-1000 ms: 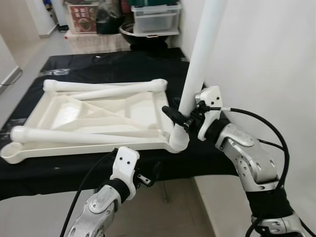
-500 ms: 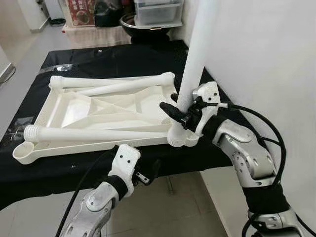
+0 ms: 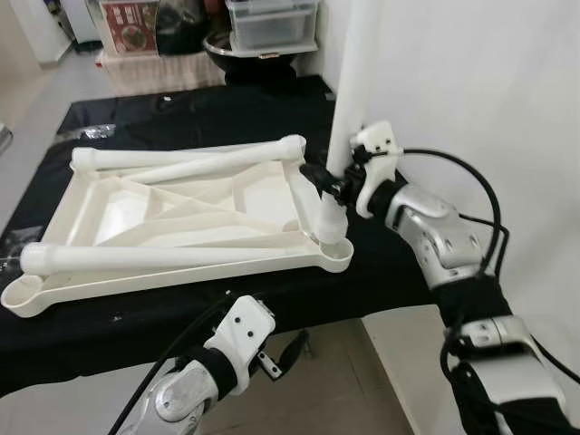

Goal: Building children table

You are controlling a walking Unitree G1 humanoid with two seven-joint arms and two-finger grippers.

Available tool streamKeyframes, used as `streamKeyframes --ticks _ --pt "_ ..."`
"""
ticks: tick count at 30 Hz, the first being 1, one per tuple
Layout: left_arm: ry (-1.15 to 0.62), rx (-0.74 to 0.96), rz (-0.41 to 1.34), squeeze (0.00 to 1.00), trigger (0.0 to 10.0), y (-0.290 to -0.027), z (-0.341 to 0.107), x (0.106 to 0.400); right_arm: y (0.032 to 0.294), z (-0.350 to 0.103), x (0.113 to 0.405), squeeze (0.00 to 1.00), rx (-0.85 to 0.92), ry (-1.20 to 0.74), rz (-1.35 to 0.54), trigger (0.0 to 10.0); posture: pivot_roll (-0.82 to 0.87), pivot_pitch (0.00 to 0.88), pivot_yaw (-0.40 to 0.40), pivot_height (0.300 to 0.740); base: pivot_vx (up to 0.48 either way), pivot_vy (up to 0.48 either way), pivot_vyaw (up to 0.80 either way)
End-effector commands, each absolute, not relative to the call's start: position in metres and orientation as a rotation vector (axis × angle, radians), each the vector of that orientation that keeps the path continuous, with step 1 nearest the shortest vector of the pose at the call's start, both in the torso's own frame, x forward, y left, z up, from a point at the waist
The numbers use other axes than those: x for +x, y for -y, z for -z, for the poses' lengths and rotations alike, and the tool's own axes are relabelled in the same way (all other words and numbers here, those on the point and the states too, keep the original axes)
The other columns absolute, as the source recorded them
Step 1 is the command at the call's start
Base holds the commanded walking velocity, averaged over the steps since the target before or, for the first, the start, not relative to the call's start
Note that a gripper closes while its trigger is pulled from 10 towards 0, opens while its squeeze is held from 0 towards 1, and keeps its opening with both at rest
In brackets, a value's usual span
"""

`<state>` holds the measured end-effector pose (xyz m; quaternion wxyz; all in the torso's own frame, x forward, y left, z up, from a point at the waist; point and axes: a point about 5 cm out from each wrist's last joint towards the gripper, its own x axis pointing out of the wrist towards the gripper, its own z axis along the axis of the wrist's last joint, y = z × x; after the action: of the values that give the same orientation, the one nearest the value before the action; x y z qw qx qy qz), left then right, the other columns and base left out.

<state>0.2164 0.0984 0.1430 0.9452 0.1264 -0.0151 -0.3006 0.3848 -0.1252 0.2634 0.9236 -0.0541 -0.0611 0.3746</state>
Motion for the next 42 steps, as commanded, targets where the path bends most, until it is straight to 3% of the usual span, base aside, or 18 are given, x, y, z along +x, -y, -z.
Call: streamKeyframes --ticks 1,11,27,36,38,42 --pt "0.030 0.273 0.583 0.00 10.0 -0.104 -0.143 0.215 0.129 -0.265 0.385 0.00 -0.102 0.144 -0.789 10.0 0.01 0.220 -0.015 0.740 0.000 0.000 0.00" --pt "0.031 0.250 0.601 0.00 10.0 -0.105 -0.147 0.197 0.153 -0.279 0.365 0.00 -0.105 0.184 -1.151 10.0 0.03 0.277 0.010 0.740 0.000 0.000 0.00" --pt "0.017 0.247 0.658 0.00 10.0 -0.104 -0.150 0.179 0.182 -0.287 0.368 0.00 -0.138 0.186 -1.186 10.0 0.05 0.312 0.029 0.740 0.000 0.000 0.00" --pt "0.011 0.241 0.663 0.00 10.0 -0.104 -0.152 0.174 0.183 -0.291 0.366 0.00 -0.138 0.183 -1.266 10.0 0.06 0.326 0.031 0.740 0.000 0.000 0.00" --pt "0.006 0.240 0.667 0.00 10.0 -0.103 -0.153 0.172 0.174 -0.294 0.363 0.00 -0.199 0.154 -1.366 10.0 0.05 0.338 0.030 0.740 0.000 0.000 0.00" --pt "0.005 0.240 0.668 0.00 10.0 -0.103 -0.153 0.171 0.170 -0.296 0.362 0.00 -0.221 0.152 -1.391 10.0 0.05 0.339 0.029 0.740 0.000 0.000 0.00"
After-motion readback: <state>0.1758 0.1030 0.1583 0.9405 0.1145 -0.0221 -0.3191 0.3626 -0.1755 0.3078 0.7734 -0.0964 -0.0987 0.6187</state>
